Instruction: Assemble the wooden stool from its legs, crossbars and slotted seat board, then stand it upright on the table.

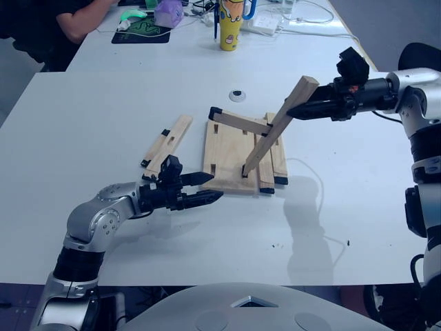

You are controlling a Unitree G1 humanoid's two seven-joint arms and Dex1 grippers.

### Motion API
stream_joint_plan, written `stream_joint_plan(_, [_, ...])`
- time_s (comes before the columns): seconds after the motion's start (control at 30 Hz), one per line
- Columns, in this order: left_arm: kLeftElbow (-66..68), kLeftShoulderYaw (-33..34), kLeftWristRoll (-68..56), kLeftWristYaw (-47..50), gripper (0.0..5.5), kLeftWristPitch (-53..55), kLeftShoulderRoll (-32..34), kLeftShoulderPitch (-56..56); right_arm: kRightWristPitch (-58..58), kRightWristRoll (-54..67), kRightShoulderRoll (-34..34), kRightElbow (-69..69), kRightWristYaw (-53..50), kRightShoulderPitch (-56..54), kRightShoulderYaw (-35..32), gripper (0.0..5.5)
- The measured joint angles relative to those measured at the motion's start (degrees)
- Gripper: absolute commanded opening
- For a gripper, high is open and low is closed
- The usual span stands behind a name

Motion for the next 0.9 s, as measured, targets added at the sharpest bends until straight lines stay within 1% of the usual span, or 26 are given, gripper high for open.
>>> stream_joint_plan(0.1, [0.0, -0.1, 0.1, 0.0, 3.61, 0.0, 0.0, 0.0, -2.3, -0.2, -0.2, -2.1, 0.0, -2.4, 5.0, 2.07])
stream_joint_plan(0.17, [0.0, -0.2, 0.2, 0.2, 3.61, -0.2, -0.1, 0.0, -3.3, -0.6, -0.8, -3.5, -0.1, -2.4, 6.7, 2.07])
stream_joint_plan(0.3, [-0.1, -0.8, 1.3, 0.9, 3.61, -1.0, -0.3, 0.7, -3.8, -0.6, -3.7, -7.7, -0.4, -0.8, 7.5, 2.07])
stream_joint_plan(0.37, [-0.3, -1.1, 1.9, 1.6, 3.61, -1.5, -0.6, 1.2, -3.1, -1.1, -4.3, -10.0, -0.8, 0.9, 5.9, 2.07])
stream_joint_plan(0.43, [-1.0, -1.2, 2.3, 2.7, 3.61, -2.0, -1.6, 2.0, -1.5, -0.8, -5.8, -15.3, -2.9, 5.2, 2.6, 2.07])
stream_joint_plan(0.57, [-1.9, -1.6, 2.3, 4.1, 3.61, -2.2, -2.6, 2.3, 2.2, 0.6, -7.3, -24.8, -8.6, 12.1, -2.6, 2.07])
stream_joint_plan(0.73, [-2.0, -2.7, 3.6, 5.9, 3.61, -3.5, -4.1, 2.6, 6.5, 3.0, -8.7, -40.0, -17.3, 21.6, -9.2, 2.07])
stream_joint_plan(0.8, [-1.3, -3.3, 6.2, 8.1, 3.61, -5.7, -5.4, 2.5, 8.0, 3.3, -7.8, -41.7, -19.5, 23.2, -10.5, 2.07])
stream_joint_plan(0.9, [0.9, -3.5, 9.7, 11.5, 3.61, -8.8, -8.4, 1.8, 8.6, 3.8, -3.6, -39.2, -21.7, 23.1, -11.4, 2.07])
